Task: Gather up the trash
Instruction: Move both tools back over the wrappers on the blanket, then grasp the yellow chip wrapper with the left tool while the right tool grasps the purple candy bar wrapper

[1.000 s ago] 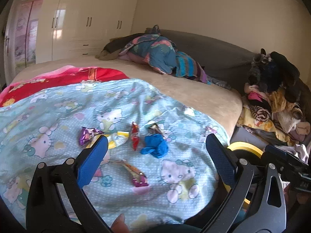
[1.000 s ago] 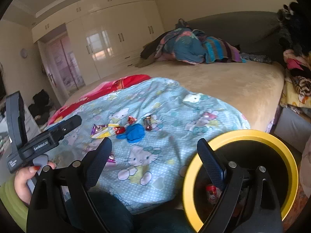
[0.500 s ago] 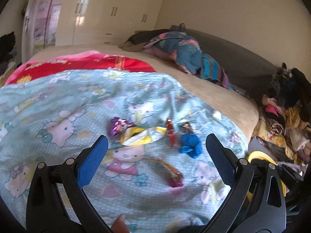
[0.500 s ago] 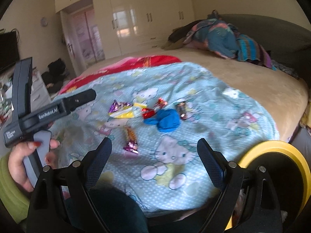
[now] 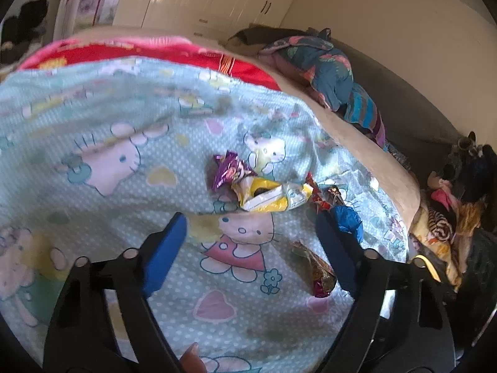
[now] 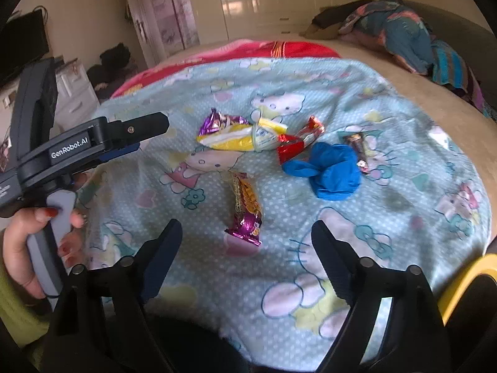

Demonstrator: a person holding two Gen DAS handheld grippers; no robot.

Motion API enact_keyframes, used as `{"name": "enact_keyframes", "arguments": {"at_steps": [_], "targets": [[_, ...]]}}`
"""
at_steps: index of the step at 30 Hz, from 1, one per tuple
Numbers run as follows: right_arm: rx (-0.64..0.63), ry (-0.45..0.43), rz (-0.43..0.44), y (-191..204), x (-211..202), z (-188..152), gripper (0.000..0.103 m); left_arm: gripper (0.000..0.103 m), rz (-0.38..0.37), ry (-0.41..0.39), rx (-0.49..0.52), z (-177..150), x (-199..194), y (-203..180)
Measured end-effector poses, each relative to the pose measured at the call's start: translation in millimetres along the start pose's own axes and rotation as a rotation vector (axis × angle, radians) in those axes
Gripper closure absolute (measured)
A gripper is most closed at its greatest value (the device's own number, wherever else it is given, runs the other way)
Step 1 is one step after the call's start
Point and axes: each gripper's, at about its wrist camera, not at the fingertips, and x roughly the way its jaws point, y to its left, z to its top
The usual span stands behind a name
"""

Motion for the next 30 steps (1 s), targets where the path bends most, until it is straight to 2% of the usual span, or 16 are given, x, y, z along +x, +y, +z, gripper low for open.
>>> {"name": "enact_keyframes", "arguments": {"at_steps": [2,5,11,13,17,18,19,22,24,26,28,30], "targets": [[0.001,0.025,0.008,-0.6,11.9,2.3,0.024,0.039,-0.023,0.024,-0.029,0.2,8.7,4.0],[-0.006,0.060,0.025,-1.0,26.0,4.9,0.030,0.045,-0.050,0.059,-0.086,2.7,22.3,11.1],[0.000,0.103,0.036,-4.3,46.3,9.3,0.036,0.050,-0.066,0.098,-0.141,9.7,45.2,17.3],[0.014,0.119,0.048,-5.9,52.0,7.5,0.046,0.050,-0.070,0.114,-0.154,10.5,53.6,18.6],[0.051,0.121,0.051,-12.1,54.3,1.6,0.059,0.050,-0.087,0.135,-0.192,12.3,65.9,22.2],[0.055,0.117,0.043,-13.3,53.6,0.1,0.068,0.050,-0.098,0.140,-0.207,12.8,68.9,23.6],[0.070,0.107,0.047,-16.5,51.3,-3.1,0.072,0.051,-0.108,0.146,-0.230,13.1,72.4,25.4],[0.132,0.076,0.059,-25.5,44.5,-9.3,0.073,0.058,-0.127,0.158,-0.274,14.0,79.5,26.7],[0.156,0.061,0.059,-30.0,39.0,-11.7,0.073,0.067,-0.136,0.163,-0.281,14.1,82.4,25.0],[0.175,0.035,0.045,-33.2,29.5,-15.4,0.073,0.084,-0.152,0.177,-0.294,12.1,86.1,23.6],[0.183,0.008,0.019,-35.5,20.2,-20.1,0.073,0.092,-0.158,0.180,-0.308,9.8,86.6,23.7],[0.186,-0.016,0.000,-38.1,12.4,-26.6,0.073,0.094,-0.171,0.169,-0.309,8.1,83.4,23.1]]}}
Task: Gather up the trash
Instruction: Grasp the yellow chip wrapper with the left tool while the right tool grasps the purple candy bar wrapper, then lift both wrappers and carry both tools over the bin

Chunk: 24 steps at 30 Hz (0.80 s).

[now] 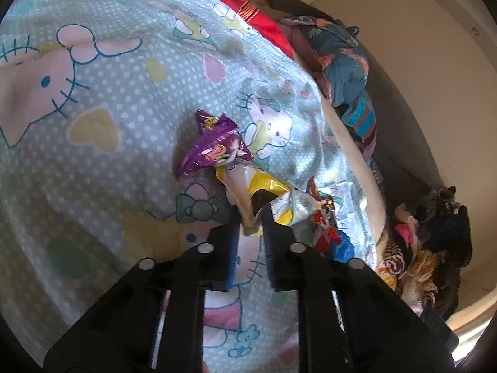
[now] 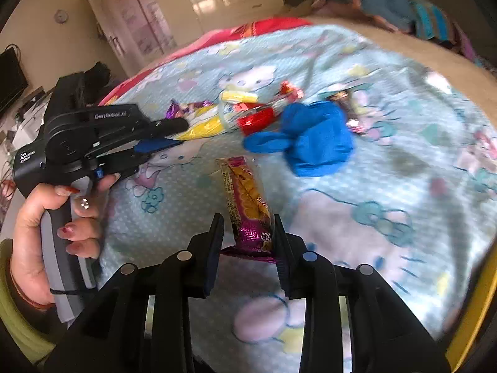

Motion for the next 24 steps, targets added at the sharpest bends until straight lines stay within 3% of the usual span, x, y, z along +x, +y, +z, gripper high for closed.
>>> {"name": "enact_keyframes", "arguments": {"at_steps": [11,24], "targets": [[0.036,-0.077,-0.002,-9.4,-26.0,-12.0,0.073,0.097,-0.004,-0.063,0.134,-25.8,-44.3,-19.4],[0.050,-0.145,0.009,-9.4,-51.2,-3.4,0.073,0.097,-0.029,-0.138,0.267,-37.9,-101.9,-46.1]]}}
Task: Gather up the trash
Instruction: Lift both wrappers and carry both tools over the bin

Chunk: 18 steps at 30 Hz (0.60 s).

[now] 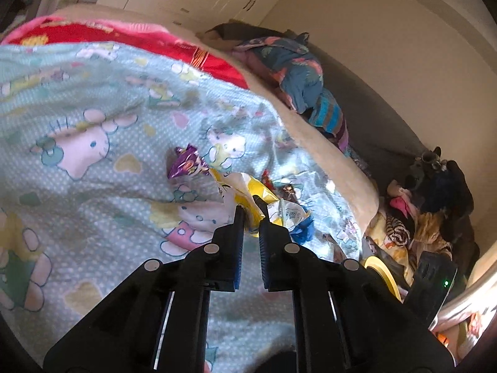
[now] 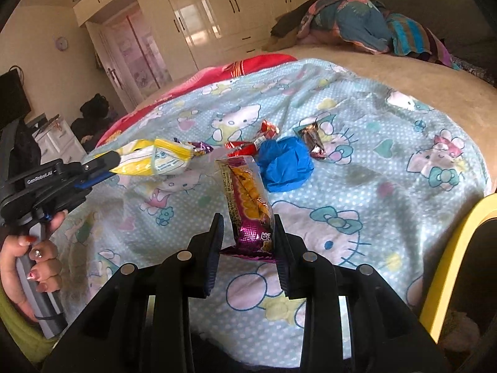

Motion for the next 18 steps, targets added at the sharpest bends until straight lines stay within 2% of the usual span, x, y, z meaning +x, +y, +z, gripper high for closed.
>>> {"name": "enact_keyframes", "arguments": {"at_steps": [11,18], "targets": [[0.030,-0.052,-0.015,-6.5,-33.5,3.8,0.073,0.097,-0.050,-0.006,0.088,-2.1,-12.1,-40.3],[0.049,-0.085,-0.063,-20.3,-60.6,2.9,0.073,0.097,-0.064,-0.008,0.149,-7.0,-16.6,-65.6]]}}
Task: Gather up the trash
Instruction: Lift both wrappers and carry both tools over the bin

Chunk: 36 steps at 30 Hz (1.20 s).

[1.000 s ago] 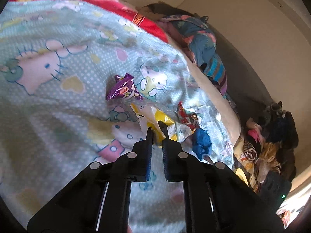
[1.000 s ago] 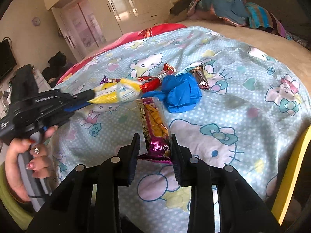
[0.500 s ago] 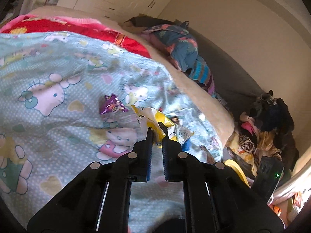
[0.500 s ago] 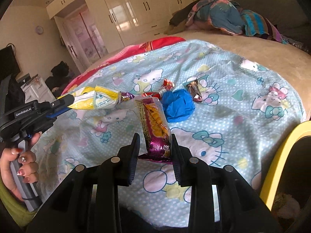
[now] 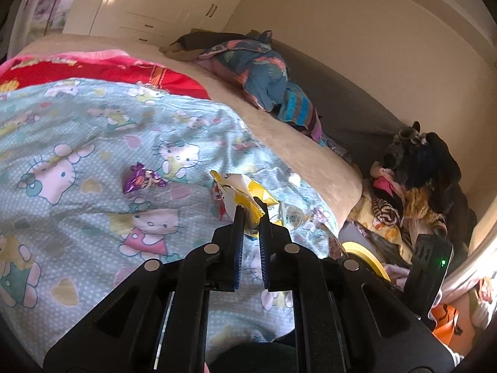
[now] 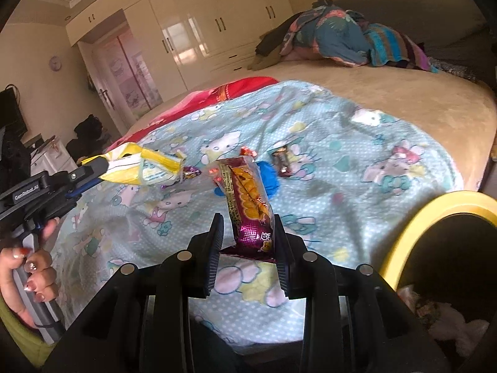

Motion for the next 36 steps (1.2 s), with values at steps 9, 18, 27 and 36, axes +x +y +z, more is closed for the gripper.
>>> {"name": "enact_keyframes", "arguments": {"at_steps": [9,18,27,36], "targets": [[0.052,-0.049,-0.059,-29.4,-32.1,3.6,0.073,0.097,-0.057,0.007,0.056,-6.0,0.0,-29.2],[0.093,-0.080,-0.102,-49.3,-54.5,3.3,0.073,0.097,-0.094,0.022,0.106,-13.4,3.9,-53.6],[0.128,-0.106,-0.143,-68.1,-71.2,1.5,0.073,0.097,-0.129,0.053,0.160,-25.2,11.9,-79.2],[0.169,-0.132,-0.201,-91.6,-87.2,-2.7,0.073,0.097,-0.152,0.083,0.208,-36.7,19.0,-99.1]]}}
